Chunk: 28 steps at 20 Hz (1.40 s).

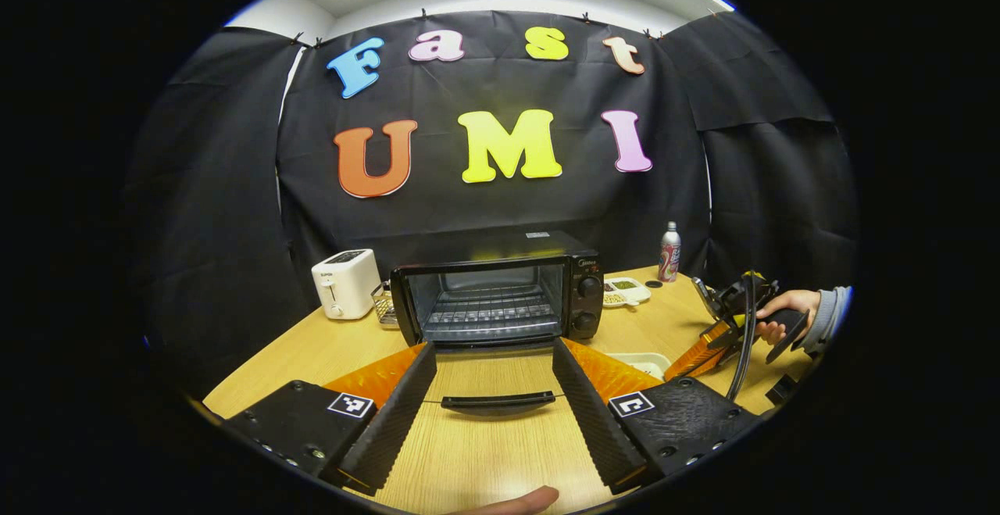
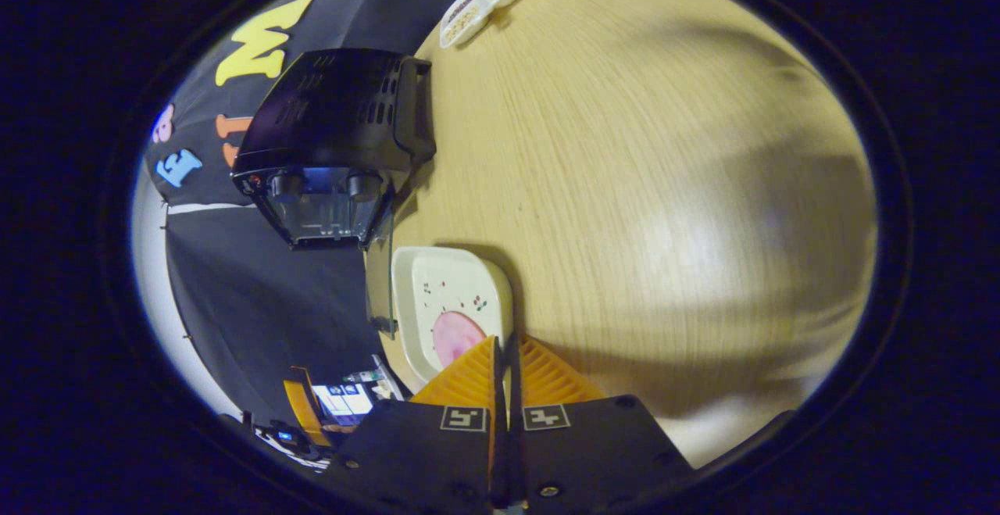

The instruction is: Open the electric oven with the left hand, put the food in, and close the electric oven.

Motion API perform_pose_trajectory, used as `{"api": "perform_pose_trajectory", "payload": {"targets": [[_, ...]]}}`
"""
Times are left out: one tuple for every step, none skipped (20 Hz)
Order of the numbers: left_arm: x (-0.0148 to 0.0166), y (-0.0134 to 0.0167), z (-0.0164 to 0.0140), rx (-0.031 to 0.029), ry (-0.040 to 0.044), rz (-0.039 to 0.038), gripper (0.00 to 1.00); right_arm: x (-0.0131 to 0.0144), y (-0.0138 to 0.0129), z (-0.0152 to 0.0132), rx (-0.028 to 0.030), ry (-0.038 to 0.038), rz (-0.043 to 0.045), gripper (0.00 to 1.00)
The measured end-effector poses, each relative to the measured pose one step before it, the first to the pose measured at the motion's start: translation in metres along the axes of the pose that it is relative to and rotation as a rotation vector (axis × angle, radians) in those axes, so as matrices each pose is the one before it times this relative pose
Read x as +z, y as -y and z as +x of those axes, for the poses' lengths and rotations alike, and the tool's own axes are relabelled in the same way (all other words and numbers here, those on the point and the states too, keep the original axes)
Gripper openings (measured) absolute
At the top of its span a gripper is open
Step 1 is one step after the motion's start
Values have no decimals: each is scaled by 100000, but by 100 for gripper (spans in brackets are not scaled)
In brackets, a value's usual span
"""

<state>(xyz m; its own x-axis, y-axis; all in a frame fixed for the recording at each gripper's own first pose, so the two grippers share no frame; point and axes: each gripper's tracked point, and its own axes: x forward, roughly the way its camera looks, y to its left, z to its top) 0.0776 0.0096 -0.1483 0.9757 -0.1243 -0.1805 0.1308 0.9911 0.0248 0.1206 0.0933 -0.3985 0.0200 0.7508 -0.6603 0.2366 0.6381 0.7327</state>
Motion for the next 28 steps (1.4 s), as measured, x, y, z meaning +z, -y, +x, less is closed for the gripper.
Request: {"api": "perform_pose_trajectory", "payload": {"targets": [[57, -48, -217, 351, -88, 901, 94, -444, 394, -556, 309, 779, 1172, 1], [263, -54, -313, 258, 563, 860, 94, -178, 196, -690, -150, 2065, -391, 0], [310, -1, -260, 164, 710, 507, 94, -95, 344, -801, -1420, 1691, -1267, 4], [192, 43, -240, -128, 827, -76, 93, -206, 37, -822, -1973, 1665, -484, 4], [307, 176, -273, -748, 1011, -397, 94, -257, 172, -811, -2528, 731, -1175, 0], [237, 241, -398, -633, 1011, -293, 94, -167, -115, -752, -1944, 1599, -1160, 0], [209, -1, -464, -334, 715, -113, 94, -152, -328, -476, -1736, 894, -1690, 4], [175, -154, -523, -137, 717, -143, 96, -350, -727, -418, -1046, 550, -1211, 0], [191, -265, -446, 172, 938, -255, 96, -280, -854, -272, -607, 187, -900, 0], [176, -331, -510, 121, 728, -445, 96, -366, -1060, -277, -151, -45, -779, 0], [81, -385, -535, 59, 504, -542, 96, -160, -1202, 51, -12, -44, -500, 0], [34, -630, -504, 62, 283, -482, 96, -180, -1175, 111, 149, 15, -255, 4], [16, -656, -540, 286, 295, -603, 96, -120, -1279, 306, 214, -144, -124, 0], [-58, -689, -477, 365, 97, -737, 96, -174, -1625, 357, 120, -309, -379, 4], [-94, -792, -439, 275, 115, -630, 95, -75, -1189, 532, 102, -198, -130, 4], [-222, -836, -388, 350, -188, -629, 96, -12, -1137, 593, -165, 170, 409, 0], [-231, -773, -428, 312, -123, -294, 96, 24, -1057, 697, -304, 293, -199, 0], [-193, -791, -284, 483, 251, -169, 96, -63, -982, 737, -619, 453, -306, 0], [-166, -671, -259, 131, 33, -248, 96, -78, -940, 855, -636, 305, 80, 0], [-318, -588, -266, -238, -9, -580, 96, -24, -997, 908, -396, 825, 795, 4], [-165, -554, -155, -560, 305, -745, 96, -85, -854, 1000, -616, 340, 108, 0], [-206, -504, -350, -397, 59, -868, 96, -85, -886, 954, -268, 666, -600, 4], [-224, -545, -242, -350, 195, -795, 96, 116, -681, 949, -730, 1406, 301, 0], [-70, -521, -260, -265, 192, -528, 96, 75, -882, 1011, -455, 1255, 957, 4], [-283, -623, -177, 211, -181, -263, 96, 158, -826, 990, -28, 1319, 1061, 0], [-442, -706, -181, 558, -508, -25, 96, 262, -818, 817, 768, 1885, 1653, 0], [-466, -590, -55, 701, -561, 261, 96, 417, -834, 868, 824, 2282, 2046, 0], [-550, -491, -139, 894, -1061, 298, 96, 606, -738, 872, 498, 2951, 1517, 4]]}}
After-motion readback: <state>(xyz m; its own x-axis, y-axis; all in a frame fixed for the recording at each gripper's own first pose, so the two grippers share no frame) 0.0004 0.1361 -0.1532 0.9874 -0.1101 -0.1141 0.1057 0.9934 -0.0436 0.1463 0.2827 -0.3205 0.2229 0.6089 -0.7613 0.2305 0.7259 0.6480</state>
